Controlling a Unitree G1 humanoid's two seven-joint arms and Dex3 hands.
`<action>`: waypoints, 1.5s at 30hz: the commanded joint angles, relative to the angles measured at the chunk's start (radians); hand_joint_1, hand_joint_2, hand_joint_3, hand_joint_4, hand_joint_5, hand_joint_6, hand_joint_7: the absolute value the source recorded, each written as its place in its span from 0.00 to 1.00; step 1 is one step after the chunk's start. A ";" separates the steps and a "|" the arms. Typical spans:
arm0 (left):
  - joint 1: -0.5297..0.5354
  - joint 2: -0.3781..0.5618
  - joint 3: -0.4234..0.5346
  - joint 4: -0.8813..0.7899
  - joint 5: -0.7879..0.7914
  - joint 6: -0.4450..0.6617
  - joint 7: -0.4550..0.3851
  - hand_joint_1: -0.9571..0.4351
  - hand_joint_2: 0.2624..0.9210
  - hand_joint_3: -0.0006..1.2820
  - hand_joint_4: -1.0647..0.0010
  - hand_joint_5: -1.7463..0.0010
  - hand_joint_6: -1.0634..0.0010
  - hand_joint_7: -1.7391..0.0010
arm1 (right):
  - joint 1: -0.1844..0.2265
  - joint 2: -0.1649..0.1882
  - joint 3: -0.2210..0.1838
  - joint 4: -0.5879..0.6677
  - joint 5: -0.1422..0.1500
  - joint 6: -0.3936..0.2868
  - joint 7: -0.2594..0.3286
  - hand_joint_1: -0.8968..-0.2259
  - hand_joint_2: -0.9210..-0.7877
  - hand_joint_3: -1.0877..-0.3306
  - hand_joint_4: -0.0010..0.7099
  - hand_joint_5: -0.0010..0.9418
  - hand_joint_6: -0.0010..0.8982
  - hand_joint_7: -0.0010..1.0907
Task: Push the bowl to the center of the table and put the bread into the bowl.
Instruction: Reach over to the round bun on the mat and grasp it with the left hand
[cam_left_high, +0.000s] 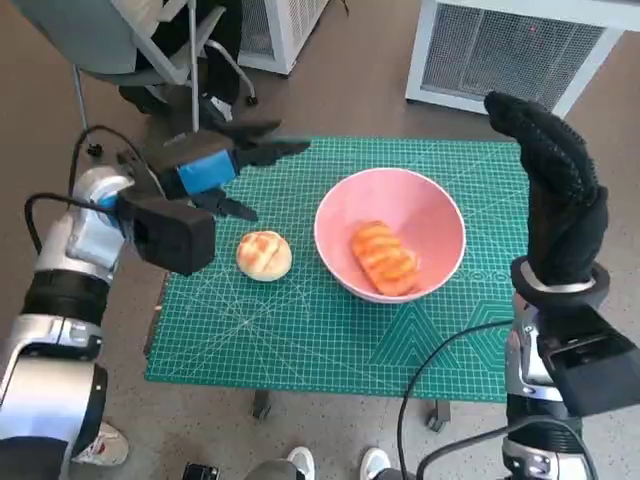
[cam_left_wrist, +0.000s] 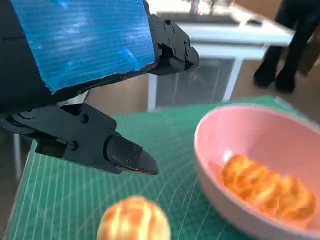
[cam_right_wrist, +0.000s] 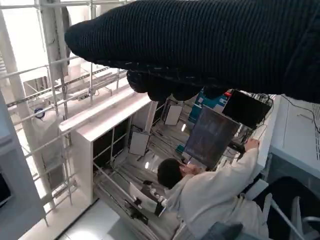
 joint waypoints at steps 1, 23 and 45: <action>0.017 -0.009 -0.018 0.012 0.014 0.030 -0.020 0.57 0.91 0.00 0.82 0.99 0.66 0.99 | 0.002 -0.012 0.002 0.019 0.008 -0.003 0.016 0.50 0.00 0.49 0.42 0.00 0.03 0.62; 0.024 -0.078 -0.105 0.129 0.107 0.159 -0.004 0.58 0.95 0.01 0.82 1.00 0.69 1.00 | 0.009 -0.035 0.002 0.010 0.014 0.005 0.035 0.50 0.00 0.48 0.42 0.00 0.02 0.62; 0.015 -0.182 -0.173 0.278 0.171 0.353 0.031 0.56 1.00 0.01 0.66 0.98 0.59 0.98 | 0.020 -0.038 0.005 -0.009 0.024 0.019 0.044 0.51 0.00 0.48 0.42 0.00 0.02 0.62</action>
